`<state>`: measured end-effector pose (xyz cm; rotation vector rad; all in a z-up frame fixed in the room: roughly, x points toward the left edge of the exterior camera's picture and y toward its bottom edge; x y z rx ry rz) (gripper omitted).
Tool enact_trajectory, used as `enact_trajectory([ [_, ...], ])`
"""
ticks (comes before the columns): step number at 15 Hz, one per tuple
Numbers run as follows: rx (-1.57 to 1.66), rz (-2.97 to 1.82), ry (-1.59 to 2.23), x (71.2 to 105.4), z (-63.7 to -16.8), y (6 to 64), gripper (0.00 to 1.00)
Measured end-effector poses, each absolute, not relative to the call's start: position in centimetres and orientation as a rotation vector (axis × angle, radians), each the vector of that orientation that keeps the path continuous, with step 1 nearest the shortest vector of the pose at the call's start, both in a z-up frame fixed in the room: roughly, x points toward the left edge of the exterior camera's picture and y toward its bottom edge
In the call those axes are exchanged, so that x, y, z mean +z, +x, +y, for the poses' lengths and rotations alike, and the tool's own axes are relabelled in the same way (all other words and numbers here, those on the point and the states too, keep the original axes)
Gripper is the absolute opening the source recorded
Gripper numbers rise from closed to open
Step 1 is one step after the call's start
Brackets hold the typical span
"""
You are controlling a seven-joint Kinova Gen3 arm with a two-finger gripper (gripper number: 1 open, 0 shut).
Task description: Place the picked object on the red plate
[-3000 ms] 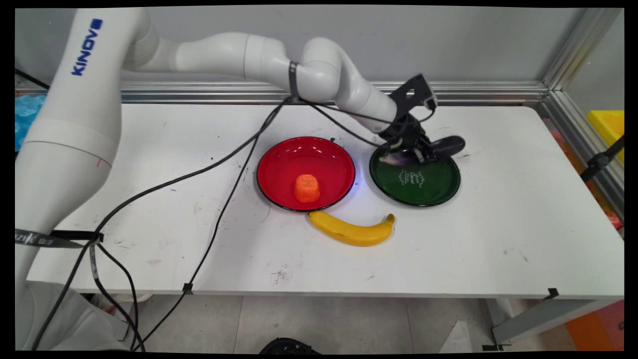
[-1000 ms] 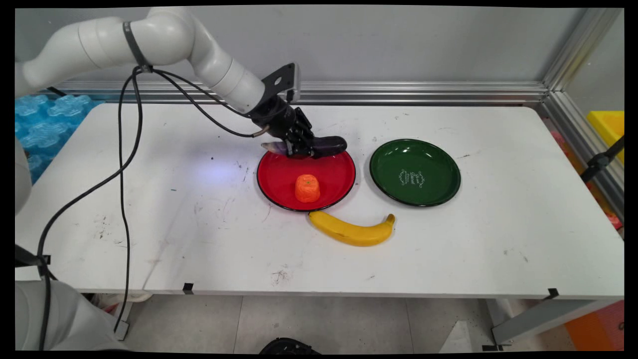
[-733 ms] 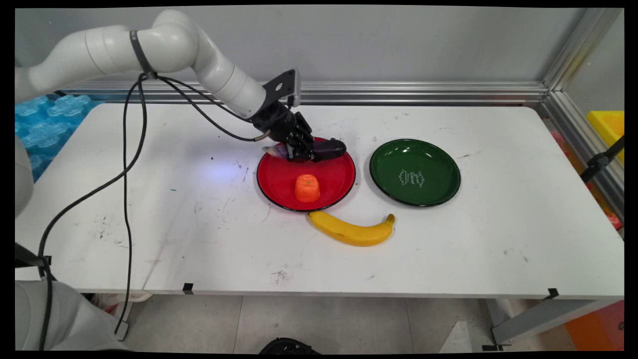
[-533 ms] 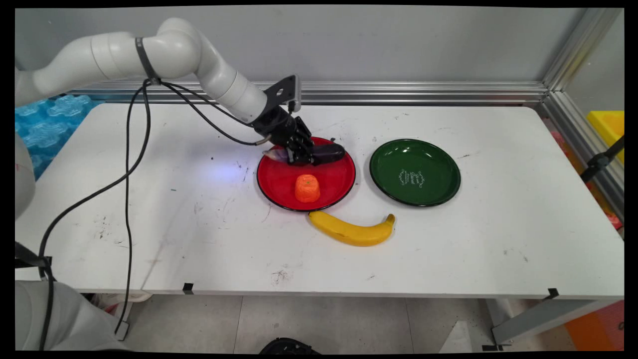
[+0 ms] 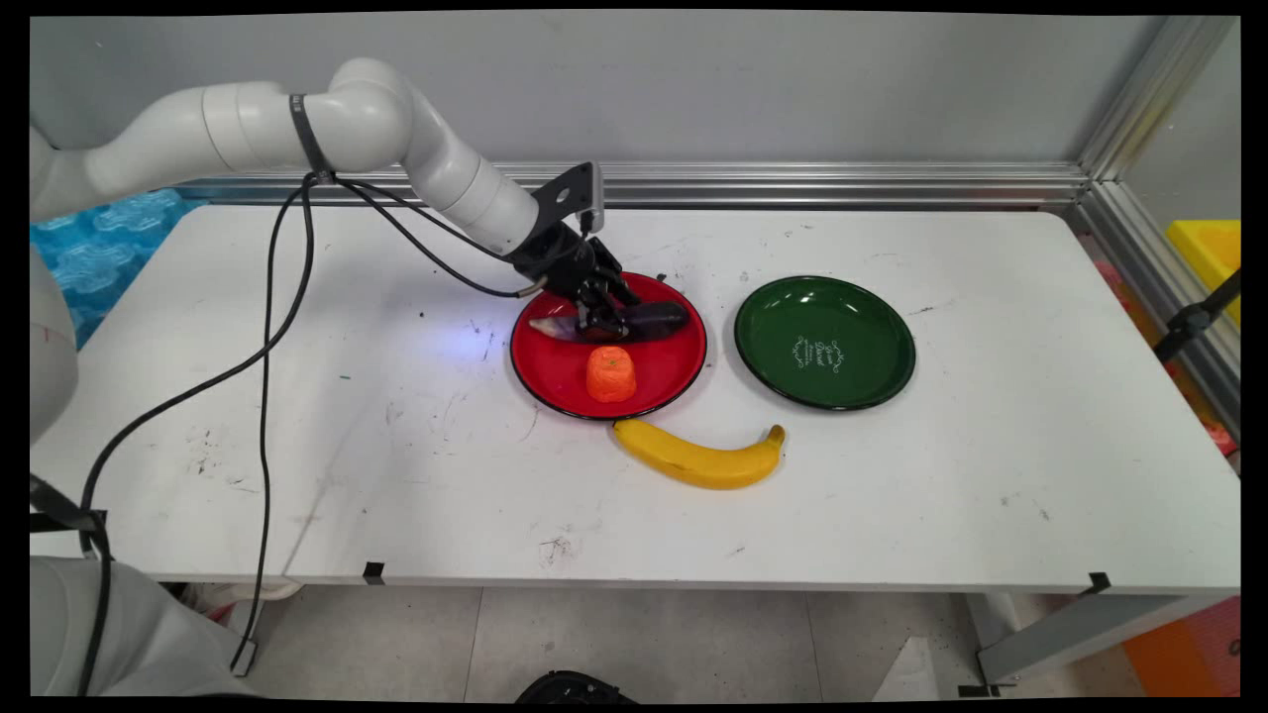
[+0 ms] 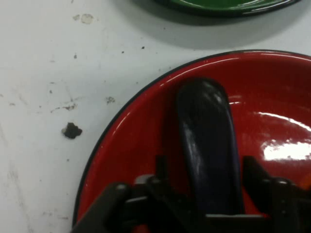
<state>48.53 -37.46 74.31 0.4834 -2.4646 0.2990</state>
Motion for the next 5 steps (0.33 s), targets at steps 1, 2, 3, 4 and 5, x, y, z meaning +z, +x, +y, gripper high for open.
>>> enact_trajectory([
  [1, 0.299, -2.463, 0.485, 74.24, -37.51, 48.52, 1.0],
  [2, 0.299, -2.46, 0.487, 74.19, -37.56, 48.52, 1.0],
  [3, 0.3, -2.457, 0.488, 74.18, -37.64, 48.52, 1.0],
  [4, 0.303, -2.453, 0.487, 74.3, -37.74, 48.5, 1.0],
  [5, 0.307, -2.447, 0.484, 74.49, -37.85, 48.48, 1.0],
])
